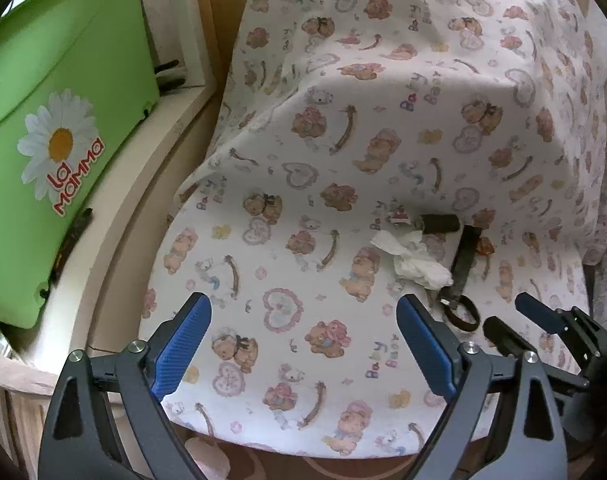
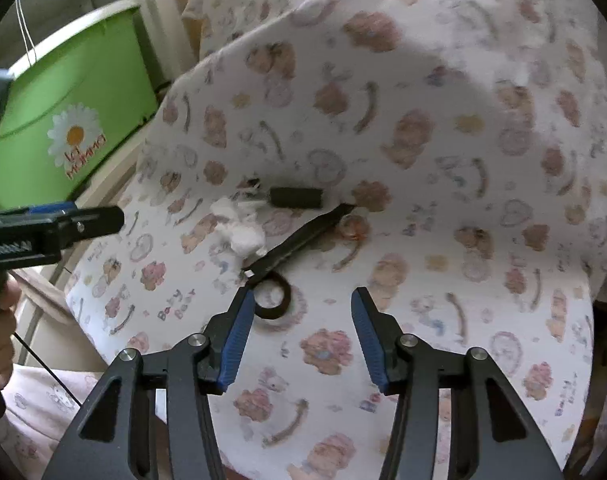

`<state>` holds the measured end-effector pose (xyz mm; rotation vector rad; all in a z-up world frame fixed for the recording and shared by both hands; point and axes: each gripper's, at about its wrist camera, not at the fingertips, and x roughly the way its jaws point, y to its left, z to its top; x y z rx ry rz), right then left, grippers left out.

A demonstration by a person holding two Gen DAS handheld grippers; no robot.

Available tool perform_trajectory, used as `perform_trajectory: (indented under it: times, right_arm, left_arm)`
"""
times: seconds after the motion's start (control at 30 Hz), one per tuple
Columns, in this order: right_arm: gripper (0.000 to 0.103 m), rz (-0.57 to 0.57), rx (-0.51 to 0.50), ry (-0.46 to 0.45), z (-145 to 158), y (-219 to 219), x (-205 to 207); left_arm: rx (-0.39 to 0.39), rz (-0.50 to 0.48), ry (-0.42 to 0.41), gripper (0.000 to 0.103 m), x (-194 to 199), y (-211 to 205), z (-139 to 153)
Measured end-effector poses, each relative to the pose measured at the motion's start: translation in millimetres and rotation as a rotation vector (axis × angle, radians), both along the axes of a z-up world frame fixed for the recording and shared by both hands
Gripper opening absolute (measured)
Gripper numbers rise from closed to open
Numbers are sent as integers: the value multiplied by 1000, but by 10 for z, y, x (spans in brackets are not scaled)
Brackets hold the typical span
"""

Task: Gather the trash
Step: 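Move the left tool to the white tissue while the right tool reaches the hair tie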

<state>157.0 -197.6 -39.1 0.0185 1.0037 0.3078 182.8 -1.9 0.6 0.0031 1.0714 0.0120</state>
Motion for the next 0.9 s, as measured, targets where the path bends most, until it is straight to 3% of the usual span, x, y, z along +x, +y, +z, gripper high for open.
perform_trajectory:
  times: [0.07, 0.2, 0.33, 0.43, 0.47, 0.63, 0.8, 0.9]
  right_arm:
    - [53, -1, 0, 22, -83, 57, 46]
    - [49, -11, 29, 55, -181, 85, 129]
    - [32, -3, 56, 94, -259, 103, 172]
    - [7, 9, 90, 105, -269, 108, 175]
    - [4, 12, 96, 106, -264, 109, 174]
    - [1, 9, 152, 115, -149, 16, 74]
    - [1, 1, 123, 62, 41, -74, -50]
    - [1, -21, 119, 49, 102, -192, -62]
  left_arm:
    - [-2, -15, 3, 93, 40, -11, -32]
    - [-117, -29, 39, 93, 137, 11, -78]
    - [-68, -6, 27, 93, 142, 15, -83]
    - [-96, 10, 43, 93, 157, 58, -109]
    - [-104, 13, 44, 93, 163, 69, -108]
    - [-71, 47, 22, 93, 172, 92, -88]
    - [-86, 49, 28, 93, 207, 76, -126]
    - [-53, 52, 18, 93, 238, 17, -135]
